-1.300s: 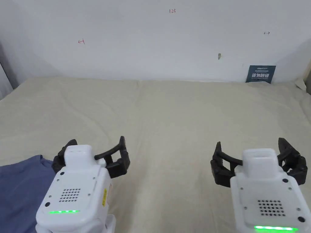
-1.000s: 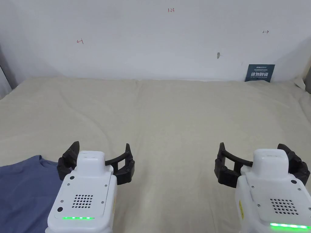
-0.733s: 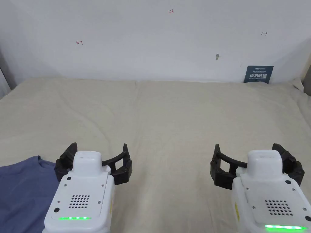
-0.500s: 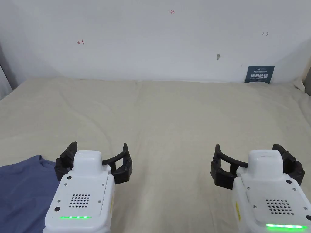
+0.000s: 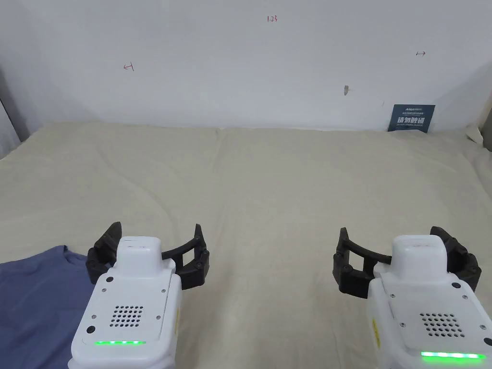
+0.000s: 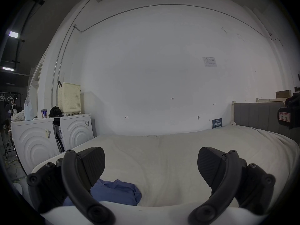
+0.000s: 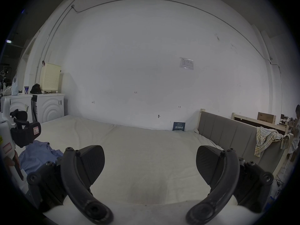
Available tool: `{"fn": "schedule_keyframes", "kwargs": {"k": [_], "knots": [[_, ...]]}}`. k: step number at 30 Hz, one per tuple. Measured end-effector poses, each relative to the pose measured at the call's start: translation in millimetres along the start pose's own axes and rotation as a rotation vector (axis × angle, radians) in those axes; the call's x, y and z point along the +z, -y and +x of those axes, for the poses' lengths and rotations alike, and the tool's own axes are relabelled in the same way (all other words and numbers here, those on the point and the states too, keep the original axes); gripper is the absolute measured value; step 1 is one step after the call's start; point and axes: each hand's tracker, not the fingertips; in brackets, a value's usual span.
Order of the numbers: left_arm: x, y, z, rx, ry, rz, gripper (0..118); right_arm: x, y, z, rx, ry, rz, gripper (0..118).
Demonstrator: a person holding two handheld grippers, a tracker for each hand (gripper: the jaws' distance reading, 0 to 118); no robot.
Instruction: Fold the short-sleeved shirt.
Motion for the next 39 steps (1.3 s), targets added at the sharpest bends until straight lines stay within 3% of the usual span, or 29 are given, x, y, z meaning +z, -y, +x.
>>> {"fn": "schedule_keyframes", "kwargs": {"k": [13, 15, 18, 19, 21, 23, 24, 25, 26, 27, 28, 39], "knots": [[2, -7, 0, 0.010, 0.016, -0.023, 110, 2, -2, 2, -0.027, -0.005, -0.030, 110], [2, -8, -1, 0.038, 0.039, -0.027, 87, 2, -4, 3, -0.045, -0.015, -0.039, 107], [3, -9, 2, 0.047, 0.040, -0.022, 19, 3, -5, 4, -0.062, -0.028, -0.046, 94], [5, -11, 4, 0.049, 0.046, -0.018, 11, 4, -6, 4, -0.063, -0.027, -0.045, 94], [7, -13, 5, 0.064, 0.066, -0.009, 4, 4, -7, 3, -0.060, -0.051, -0.053, 93], [8, -14, 5, 0.082, 0.089, -0.013, 3, 4, -7, 1, -0.057, -0.064, -0.053, 76], [8, -15, 6, 0.084, 0.085, -0.013, 3, 5, -7, -1, -0.055, -0.060, -0.046, 57], [8, -15, 6, 0.084, 0.080, -0.013, 3, 5, -7, -1, -0.053, -0.060, -0.042, 24], [8, -15, 6, 0.084, 0.079, -0.013, 3, 5, -6, -1, -0.051, -0.058, -0.039, 10], [8, -16, 4, 0.087, 0.080, -0.012, 3, 4, -5, -3, -0.056, -0.048, -0.031, 10], [9, -16, 3, 0.088, 0.080, -0.010, 3, 3, -5, -2, -0.054, -0.038, -0.023, 0], [12, -14, -34, 0.124, -0.003, -0.033, 3, -3, -9, -20, -0.050, -0.107, -0.028, 0]]}}
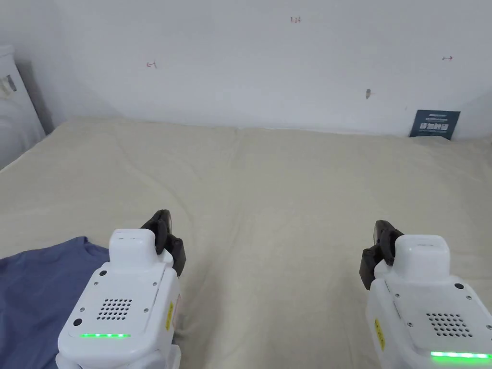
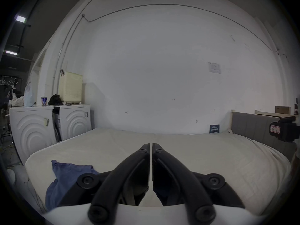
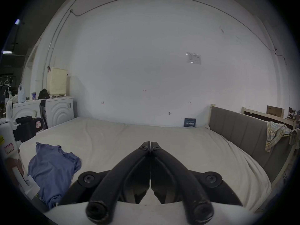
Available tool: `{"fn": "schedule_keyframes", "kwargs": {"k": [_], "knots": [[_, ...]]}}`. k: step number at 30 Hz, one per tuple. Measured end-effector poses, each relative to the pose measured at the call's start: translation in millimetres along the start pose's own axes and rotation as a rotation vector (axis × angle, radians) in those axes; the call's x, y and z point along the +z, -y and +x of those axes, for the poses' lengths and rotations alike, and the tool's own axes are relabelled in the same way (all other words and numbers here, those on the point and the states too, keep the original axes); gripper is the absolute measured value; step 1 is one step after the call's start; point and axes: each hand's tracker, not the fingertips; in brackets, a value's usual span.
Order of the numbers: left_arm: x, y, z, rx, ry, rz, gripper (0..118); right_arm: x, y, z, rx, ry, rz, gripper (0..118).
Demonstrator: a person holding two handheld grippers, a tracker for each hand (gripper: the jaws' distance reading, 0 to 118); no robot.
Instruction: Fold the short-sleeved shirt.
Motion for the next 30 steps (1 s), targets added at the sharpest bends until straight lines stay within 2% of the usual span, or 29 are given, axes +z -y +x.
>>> {"fn": "schedule_keyframes", "kwargs": {"k": [4, 14, 17, 22, 27, 28, 29, 30], "knots": [[12, -2, -40, -0.008, -0.104, -0.005, 3, -9, -3, -30, 0.006, -0.094, 0.004, 0], [66, -5, -172, -0.010, -0.417, -0.075, 3, -24, -2, -144, -0.011, -0.397, -0.014, 0], [80, -5, -203, 0.017, -0.480, -0.115, 3, -25, 0, -172, -0.019, -0.460, -0.031, 0], [92, 0, -234, 0.043, -0.528, -0.177, 3, -26, 3, -203, -0.005, -0.532, -0.043, 0], [74, 14, -246, 0.098, -0.517, -0.289, 3, -30, 5, -207, 0.007, -0.545, -0.052, 0], [67, 17, -247, 0.102, -0.523, -0.330, 10, -31, 6, -205, 0.010, -0.541, -0.055, 0], [58, 21, -248, 0.110, -0.522, -0.365, 30, -33, 8, -202, 0.012, -0.535, -0.059, 0], [48, 26, -249, 0.115, -0.513, -0.397, 61, -35, 9, -199, 0.016, -0.525, -0.064, 0]]}}
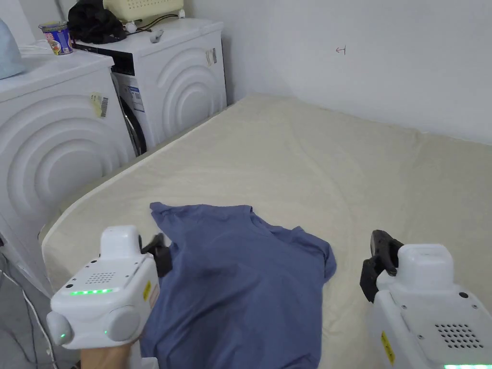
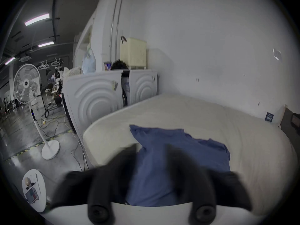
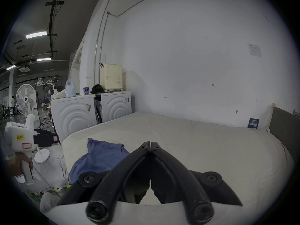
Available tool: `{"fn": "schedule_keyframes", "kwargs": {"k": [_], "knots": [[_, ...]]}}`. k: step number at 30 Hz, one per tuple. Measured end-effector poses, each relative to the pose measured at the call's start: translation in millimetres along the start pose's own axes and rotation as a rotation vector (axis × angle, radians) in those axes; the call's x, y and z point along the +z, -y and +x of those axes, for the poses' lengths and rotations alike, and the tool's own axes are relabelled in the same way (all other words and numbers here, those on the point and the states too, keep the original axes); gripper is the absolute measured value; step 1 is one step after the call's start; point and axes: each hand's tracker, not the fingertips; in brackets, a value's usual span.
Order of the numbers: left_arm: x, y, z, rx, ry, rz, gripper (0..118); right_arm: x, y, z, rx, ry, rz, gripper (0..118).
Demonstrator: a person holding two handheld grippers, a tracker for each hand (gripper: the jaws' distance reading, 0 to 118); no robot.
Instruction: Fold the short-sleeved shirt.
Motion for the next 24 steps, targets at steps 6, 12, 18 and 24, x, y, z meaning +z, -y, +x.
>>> {"fn": "schedule_keyframes", "kwargs": {"k": [6, 12, 18, 24], "knots": [[-60, 7, 41, -0.004, 0.111, -0.208, 118, 0, 11, 31, 0.006, 0.084, -0.038, 0], [-130, 27, 99, -0.039, 0.165, -0.371, 118, 3, 22, 65, 0.005, 0.176, -0.081, 0], [-182, 55, 137, -0.133, 0.117, -0.487, 116, 4, 33, 97, -0.002, 0.251, -0.122, 0], [-201, 81, 157, -0.140, 0.088, -0.639, 76, 7, 44, 118, -0.026, 0.296, -0.157, 0]]}}
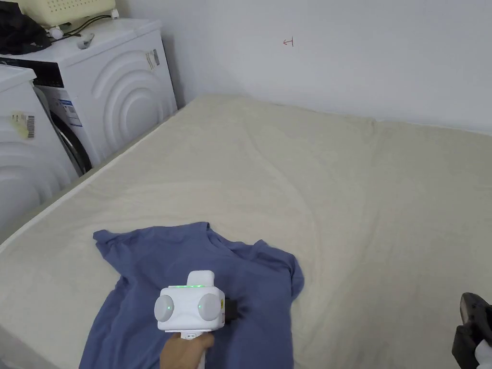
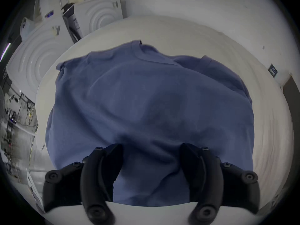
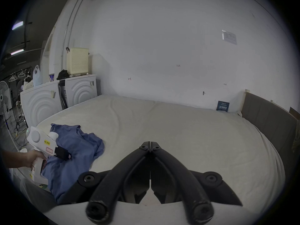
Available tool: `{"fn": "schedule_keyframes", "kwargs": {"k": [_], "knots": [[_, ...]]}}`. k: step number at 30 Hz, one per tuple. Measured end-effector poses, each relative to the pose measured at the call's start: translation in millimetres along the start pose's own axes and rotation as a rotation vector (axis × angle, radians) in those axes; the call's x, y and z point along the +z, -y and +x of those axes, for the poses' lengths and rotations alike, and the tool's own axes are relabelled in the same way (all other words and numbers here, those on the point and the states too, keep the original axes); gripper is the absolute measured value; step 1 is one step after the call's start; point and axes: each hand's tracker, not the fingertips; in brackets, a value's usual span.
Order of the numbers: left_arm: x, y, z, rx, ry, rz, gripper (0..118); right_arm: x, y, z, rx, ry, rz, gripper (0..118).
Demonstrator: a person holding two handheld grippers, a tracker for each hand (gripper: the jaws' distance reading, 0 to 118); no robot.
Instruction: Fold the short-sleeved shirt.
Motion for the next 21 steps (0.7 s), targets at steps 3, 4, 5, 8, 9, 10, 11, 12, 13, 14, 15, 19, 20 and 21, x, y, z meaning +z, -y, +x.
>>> {"fn": "schedule_keyframes", "kwargs": {"k": [3, 4, 5, 8, 9, 10, 11, 12, 13, 14, 15, 19, 20, 21], "knots": [[9, -4, -2, 0.010, 0.035, -0.001, 62, 1, 3, 7, -0.009, 0.009, -0.005, 0], [12, -3, -4, 0.013, 0.045, 0.007, 41, 2, 3, 10, -0.013, 0.011, -0.007, 0], [14, -2, -6, 0.018, 0.051, 0.016, 13, 2, 4, 12, -0.016, 0.013, -0.010, 0], [18, 1, -12, 0.059, 0.085, 0.032, 1, 5, 5, 17, -0.030, 0.019, -0.010, 0], [20, 3, -16, 0.092, 0.109, 0.037, 1, 7, 5, 19, -0.035, 0.021, -0.011, 0], [19, 0, -23, 0.124, 0.129, 0.046, 1, 8, 5, 21, -0.039, 0.022, -0.010, 0], [26, 1, -28, 0.169, 0.176, 0.069, 1, 11, 5, 23, -0.042, 0.023, -0.007, 0], [34, 3, -31, 0.185, 0.219, 0.097, 1, 13, 5, 25, -0.043, 0.025, -0.004, 0], [44, 3, -32, 0.188, 0.244, 0.123, 1, 15, 5, 27, -0.044, 0.029, 0.000, 0], [56, 5, -31, 0.181, 0.277, 0.150, 1, 17, 5, 30, -0.046, 0.033, 0.004, 0], [67, 5, -30, 0.167, 0.320, 0.176, 1, 20, 4, 32, -0.050, 0.036, 0.007, 0], [122, 1, -9, 0.149, 0.463, 0.227, 1, 30, 4, 42, -0.080, 0.050, 0.023, 0], [137, -1, -2, 0.132, 0.500, 0.250, 1, 33, 4, 46, -0.087, 0.053, 0.027, 0], [149, -4, 6, 0.119, 0.529, 0.269, 1, 35, 3, 48, -0.092, 0.057, 0.031, 0]]}}
